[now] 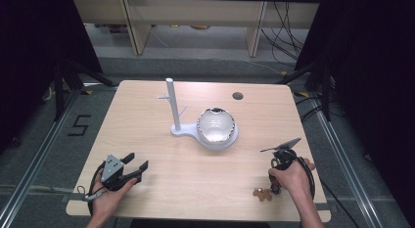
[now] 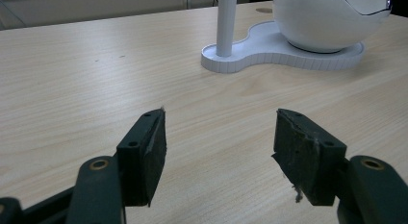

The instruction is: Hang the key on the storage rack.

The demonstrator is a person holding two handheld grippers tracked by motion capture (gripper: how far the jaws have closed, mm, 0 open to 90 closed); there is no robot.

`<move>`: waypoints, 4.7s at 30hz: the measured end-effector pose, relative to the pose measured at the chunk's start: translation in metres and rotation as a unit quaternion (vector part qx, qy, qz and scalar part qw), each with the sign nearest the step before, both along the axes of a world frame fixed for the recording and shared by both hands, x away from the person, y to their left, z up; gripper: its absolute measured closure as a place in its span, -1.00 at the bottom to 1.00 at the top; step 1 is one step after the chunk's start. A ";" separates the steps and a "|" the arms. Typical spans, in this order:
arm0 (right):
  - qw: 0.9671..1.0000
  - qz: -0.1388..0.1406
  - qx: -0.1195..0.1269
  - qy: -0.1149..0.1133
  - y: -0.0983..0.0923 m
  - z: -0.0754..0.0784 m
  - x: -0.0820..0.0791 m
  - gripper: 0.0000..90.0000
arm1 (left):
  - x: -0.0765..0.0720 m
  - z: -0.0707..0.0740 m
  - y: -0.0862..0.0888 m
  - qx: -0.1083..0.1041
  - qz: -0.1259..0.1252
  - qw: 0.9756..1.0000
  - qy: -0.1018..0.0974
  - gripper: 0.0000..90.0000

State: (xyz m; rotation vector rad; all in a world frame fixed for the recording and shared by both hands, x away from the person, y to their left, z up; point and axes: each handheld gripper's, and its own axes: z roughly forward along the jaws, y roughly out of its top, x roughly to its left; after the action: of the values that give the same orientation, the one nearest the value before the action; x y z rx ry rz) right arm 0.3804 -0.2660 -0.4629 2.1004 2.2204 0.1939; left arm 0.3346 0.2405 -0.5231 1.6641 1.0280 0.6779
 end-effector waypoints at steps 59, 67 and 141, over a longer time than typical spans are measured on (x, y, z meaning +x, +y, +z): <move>0.995 0.064 0.027 -0.076 0.001 0.008 -0.018 0.52 | -0.002 0.001 0.000 0.001 0.006 1.000 0.003 -0.21; 0.987 0.095 0.035 -0.125 -0.004 0.006 -0.028 0.52 | -0.001 0.000 0.000 -0.001 0.008 1.000 0.004 -0.21; 0.882 0.068 0.129 -0.448 -0.020 -0.003 -0.062 0.52 | -0.001 0.000 0.001 -0.004 0.015 1.000 0.002 -0.20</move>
State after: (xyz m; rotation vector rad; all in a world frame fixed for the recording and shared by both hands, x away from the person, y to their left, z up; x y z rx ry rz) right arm 0.3181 -0.2857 -0.4657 1.4369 1.7805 1.2379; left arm 0.3335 0.2416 -0.5228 1.6462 1.0604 0.6894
